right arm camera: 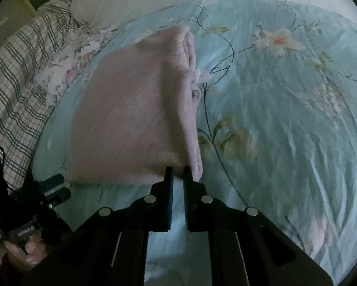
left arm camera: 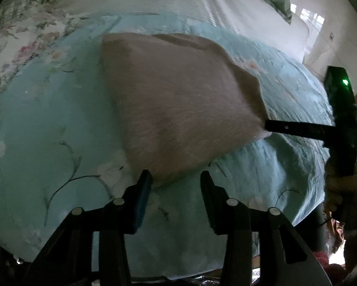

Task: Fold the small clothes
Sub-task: 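Open both grippers and lift away from the folded sweater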

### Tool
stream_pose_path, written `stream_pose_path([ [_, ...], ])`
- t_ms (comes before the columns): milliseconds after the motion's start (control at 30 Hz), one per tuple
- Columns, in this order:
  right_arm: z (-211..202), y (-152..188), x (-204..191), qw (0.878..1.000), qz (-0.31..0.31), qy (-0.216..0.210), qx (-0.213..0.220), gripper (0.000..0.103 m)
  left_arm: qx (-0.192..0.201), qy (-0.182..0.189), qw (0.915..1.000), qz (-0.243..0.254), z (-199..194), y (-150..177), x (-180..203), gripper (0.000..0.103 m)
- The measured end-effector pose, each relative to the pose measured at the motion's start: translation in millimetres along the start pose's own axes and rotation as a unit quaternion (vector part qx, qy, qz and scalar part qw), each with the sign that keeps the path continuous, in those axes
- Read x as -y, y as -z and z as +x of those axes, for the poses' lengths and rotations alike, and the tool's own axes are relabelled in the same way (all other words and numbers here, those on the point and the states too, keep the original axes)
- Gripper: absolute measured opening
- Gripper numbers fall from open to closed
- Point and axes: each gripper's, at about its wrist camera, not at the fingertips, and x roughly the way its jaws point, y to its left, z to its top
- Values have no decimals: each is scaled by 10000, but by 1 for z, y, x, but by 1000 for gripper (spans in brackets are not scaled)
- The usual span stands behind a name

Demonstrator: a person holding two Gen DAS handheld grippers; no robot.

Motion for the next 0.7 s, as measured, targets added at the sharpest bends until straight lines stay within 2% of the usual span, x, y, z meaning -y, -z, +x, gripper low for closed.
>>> stream_pose_path([
  [33, -3, 3, -2, 10000, -13, 19, 7, 16, 22, -76, 9999, -68, -3, 2, -3, 55],
  [100, -11, 12, -6, 9999, -53, 105, 54, 45, 50, -123, 9996, -233, -9, 7, -10, 58],
  [133, -15, 18, -9, 9998, -84, 149, 92, 50, 46, -133, 9995, -297, -11, 10, -12, 62],
  [167, -20, 24, -13, 9996, -151, 205, 130, 51, 41, -160, 9992, -377, -14, 13, -16, 64],
  [233, -27, 35, -19, 9992, -236, 296, 136, 51, 42, -235, 9985, -484, -21, 21, -21, 75],
  [300, -31, 43, -23, 9990, -268, 342, 125, 58, 31, -333, 9980, -545, -28, 29, -24, 80],
  [400, -36, 54, -28, 9986, -366, 377, 99, 74, -29, -501, 9975, -503, -31, 41, -22, 81],
  [500, -38, 62, -35, 9978, -555, 355, 38, 83, -93, -714, 9967, -378, -31, 52, -17, 81],
  [700, -37, 65, -45, 9964, -736, 406, -91, 86, -83, -917, 9958, -5, -36, 64, 1, 81],
])
